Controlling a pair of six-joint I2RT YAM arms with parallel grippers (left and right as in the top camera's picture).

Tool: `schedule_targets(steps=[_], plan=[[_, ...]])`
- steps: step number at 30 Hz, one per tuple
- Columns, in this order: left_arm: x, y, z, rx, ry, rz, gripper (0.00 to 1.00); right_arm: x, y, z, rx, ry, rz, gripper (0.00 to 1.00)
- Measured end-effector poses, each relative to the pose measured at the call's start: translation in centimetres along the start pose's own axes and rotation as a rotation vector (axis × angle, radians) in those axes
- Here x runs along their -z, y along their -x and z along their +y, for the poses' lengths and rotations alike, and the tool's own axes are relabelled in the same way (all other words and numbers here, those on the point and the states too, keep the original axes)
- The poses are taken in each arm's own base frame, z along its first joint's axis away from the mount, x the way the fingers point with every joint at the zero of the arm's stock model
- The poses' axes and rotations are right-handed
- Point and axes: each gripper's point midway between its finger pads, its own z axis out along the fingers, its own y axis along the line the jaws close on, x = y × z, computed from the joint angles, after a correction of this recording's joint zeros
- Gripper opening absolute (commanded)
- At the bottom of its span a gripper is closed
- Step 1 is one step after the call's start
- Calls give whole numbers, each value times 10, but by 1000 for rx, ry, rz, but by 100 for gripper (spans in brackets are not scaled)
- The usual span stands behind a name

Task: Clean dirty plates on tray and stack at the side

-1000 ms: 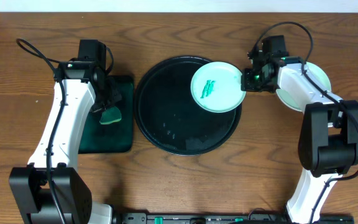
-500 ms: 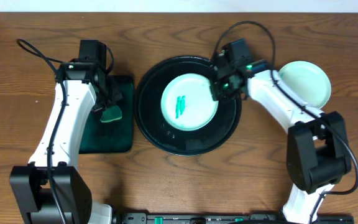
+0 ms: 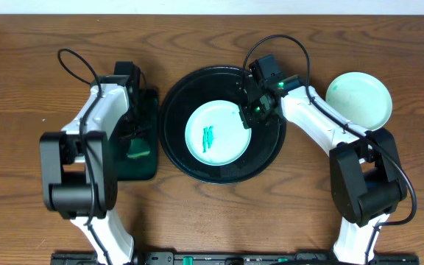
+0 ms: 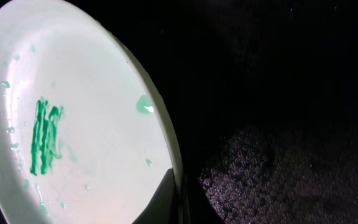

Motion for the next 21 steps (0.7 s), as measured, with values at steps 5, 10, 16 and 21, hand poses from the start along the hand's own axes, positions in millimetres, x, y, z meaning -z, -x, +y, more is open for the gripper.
schedule_targets(steps=[5, 10, 16, 21], plan=[[-4, 1, 2, 9, 0, 10, 7, 0, -2, 0, -2, -1, 8, 1], [-2, 2, 2, 11, -3, 7, 7, 0, -3, 0, -3, -1, 12, 1], [21, 4, 5, 18, -23, -44, 7, 0, -2, 0, -3, -1, 10, 1], [77, -1, 12, 27, -80, -150, 7, 0, 4, -5, -21, -14, -16, 1]])
